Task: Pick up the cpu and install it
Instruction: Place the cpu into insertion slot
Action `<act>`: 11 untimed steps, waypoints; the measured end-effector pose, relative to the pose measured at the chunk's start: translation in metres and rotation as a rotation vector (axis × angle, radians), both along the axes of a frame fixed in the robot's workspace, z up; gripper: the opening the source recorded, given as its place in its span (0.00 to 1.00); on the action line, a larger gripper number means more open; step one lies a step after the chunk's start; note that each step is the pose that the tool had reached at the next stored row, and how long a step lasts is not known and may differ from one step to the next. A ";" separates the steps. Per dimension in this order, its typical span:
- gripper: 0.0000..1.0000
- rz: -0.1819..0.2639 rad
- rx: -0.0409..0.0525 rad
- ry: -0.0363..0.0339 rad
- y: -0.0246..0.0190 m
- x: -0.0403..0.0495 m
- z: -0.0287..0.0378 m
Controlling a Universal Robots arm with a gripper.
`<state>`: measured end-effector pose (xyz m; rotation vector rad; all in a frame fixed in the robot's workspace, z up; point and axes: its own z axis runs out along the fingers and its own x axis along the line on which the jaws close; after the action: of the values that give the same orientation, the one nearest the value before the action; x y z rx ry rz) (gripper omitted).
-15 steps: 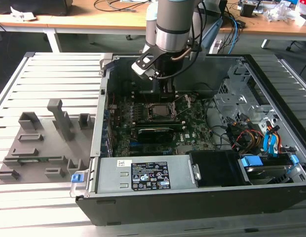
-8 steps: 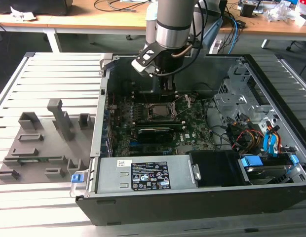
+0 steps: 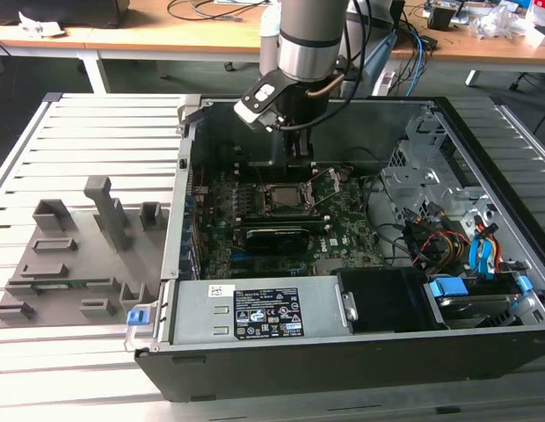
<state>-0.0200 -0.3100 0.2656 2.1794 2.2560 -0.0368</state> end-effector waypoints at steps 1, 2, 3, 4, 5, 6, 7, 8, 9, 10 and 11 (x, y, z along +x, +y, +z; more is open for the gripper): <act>0.11 0.000 0.0001 -0.0001 0.0000 0.0000 0.0044; 0.11 0.000 0.0003 -0.0001 0.0000 0.0000 0.0113; 0.11 0.000 0.0006 0.0000 0.0000 0.0000 0.0143; 0.11 0.000 0.0009 0.0000 0.0000 0.0000 0.0171; 0.11 0.000 0.0014 -0.0001 0.0000 0.0000 0.0203; 0.11 0.000 0.0026 -0.0001 0.0000 0.0000 0.0231; 0.11 0.000 0.0038 0.0000 0.0000 0.0000 0.0262; 0.11 0.000 0.0044 -0.0002 0.0000 0.0000 0.0283; 0.11 0.000 0.0044 -0.0002 0.0000 0.0000 0.0283; 0.11 0.000 0.0042 -0.0001 0.0000 0.0000 0.0284; 0.11 0.000 0.0043 0.0000 0.0000 0.0000 0.0284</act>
<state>-0.0200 -0.3100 0.2940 2.1814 2.2582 -0.0320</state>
